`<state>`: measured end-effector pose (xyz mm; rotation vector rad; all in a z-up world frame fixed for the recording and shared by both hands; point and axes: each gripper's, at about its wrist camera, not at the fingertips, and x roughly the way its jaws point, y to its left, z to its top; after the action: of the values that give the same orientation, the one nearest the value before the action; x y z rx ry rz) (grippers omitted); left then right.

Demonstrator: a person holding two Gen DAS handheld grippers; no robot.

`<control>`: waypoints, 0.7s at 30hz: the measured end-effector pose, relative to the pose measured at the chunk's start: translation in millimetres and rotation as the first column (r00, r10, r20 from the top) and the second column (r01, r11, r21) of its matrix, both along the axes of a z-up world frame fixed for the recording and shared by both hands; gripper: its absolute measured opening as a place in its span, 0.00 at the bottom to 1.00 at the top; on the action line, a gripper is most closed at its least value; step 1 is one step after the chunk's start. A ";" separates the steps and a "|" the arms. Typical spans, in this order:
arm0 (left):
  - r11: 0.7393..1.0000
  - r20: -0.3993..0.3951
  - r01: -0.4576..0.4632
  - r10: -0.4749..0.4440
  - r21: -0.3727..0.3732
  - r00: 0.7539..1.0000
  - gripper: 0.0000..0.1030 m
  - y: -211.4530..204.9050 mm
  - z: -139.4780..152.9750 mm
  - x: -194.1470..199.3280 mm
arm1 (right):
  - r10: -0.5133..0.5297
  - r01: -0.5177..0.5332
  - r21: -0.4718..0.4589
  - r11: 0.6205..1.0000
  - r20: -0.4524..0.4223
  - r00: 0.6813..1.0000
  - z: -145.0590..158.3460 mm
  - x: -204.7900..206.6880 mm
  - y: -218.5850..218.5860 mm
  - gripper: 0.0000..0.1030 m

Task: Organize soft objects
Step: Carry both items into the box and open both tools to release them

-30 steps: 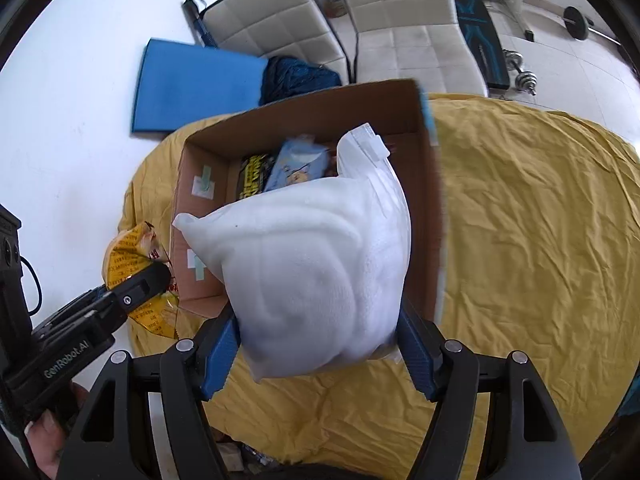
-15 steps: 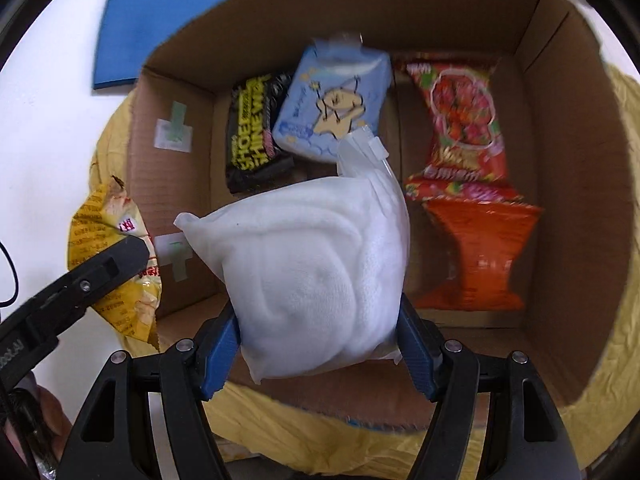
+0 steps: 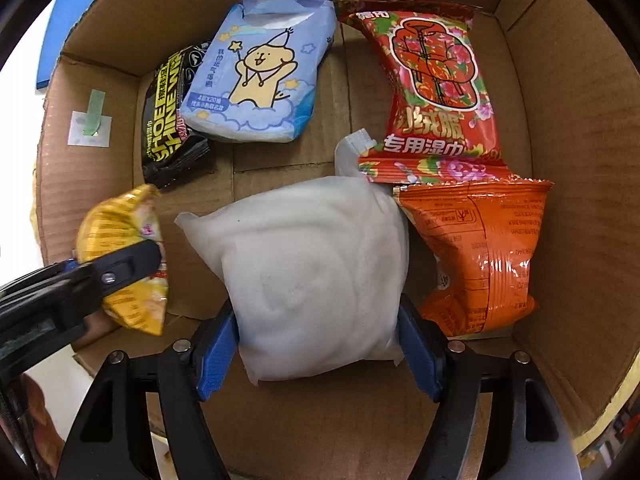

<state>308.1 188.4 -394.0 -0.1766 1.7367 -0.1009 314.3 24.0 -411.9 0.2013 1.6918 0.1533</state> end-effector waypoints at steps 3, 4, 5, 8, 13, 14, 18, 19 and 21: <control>1.000 -0.050 0.020 -0.020 0.005 0.999 0.34 -1.4 -14.3 -2.9 | 0.000 0.001 -0.024 1.000 0.012 1.000 -1.0 -1.4 5.0 0.76; 1.000 -0.064 0.027 -0.027 0.004 0.998 0.34 -1.7 -18.7 -4.1 | 0.002 -0.002 -0.031 1.000 0.017 1.000 -1.2 -1.8 6.4 0.76; 1.000 -0.078 0.028 -0.028 -0.004 0.997 0.34 -1.4 -23.5 -5.6 | 0.009 -0.008 -0.040 0.999 0.019 1.000 -1.7 -2.0 7.8 0.78; 1.000 -0.102 0.021 -0.022 -0.016 0.995 0.35 0.3 -29.8 -7.8 | 0.033 -0.031 -0.059 0.998 0.025 0.999 -4.3 -4.8 14.9 0.81; 0.999 -0.118 0.007 -0.012 -0.037 0.993 0.43 0.2 -29.4 -8.3 | 0.062 -0.061 -0.062 0.996 0.013 0.998 -0.5 -4.6 23.9 0.82; 0.999 -0.116 0.006 -0.010 -0.039 0.993 0.43 -0.1 -26.7 -9.0 | 0.069 -0.068 -0.061 0.996 0.008 0.998 -0.3 -3.7 25.2 0.82; 0.999 -0.084 0.009 -0.012 -0.036 0.996 0.45 -2.6 -9.0 -11.5 | 0.093 -0.092 -0.069 0.993 0.022 0.995 14.0 -0.4 24.7 0.82; 0.999 -0.071 0.012 -0.014 -0.034 0.997 0.46 -2.8 -3.1 -12.4 | 0.099 -0.097 -0.078 0.992 0.031 0.995 20.0 0.3 26.1 0.82; 1.000 -0.043 0.021 -0.021 -0.019 0.999 0.46 -3.3 8.8 -14.6 | 0.114 -0.108 -0.101 0.989 0.056 0.992 30.2 0.9 23.9 0.82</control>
<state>293.5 185.1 -385.2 -0.1752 1.7814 -0.1294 315.2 47.9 -381.7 0.0287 1.6457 0.1582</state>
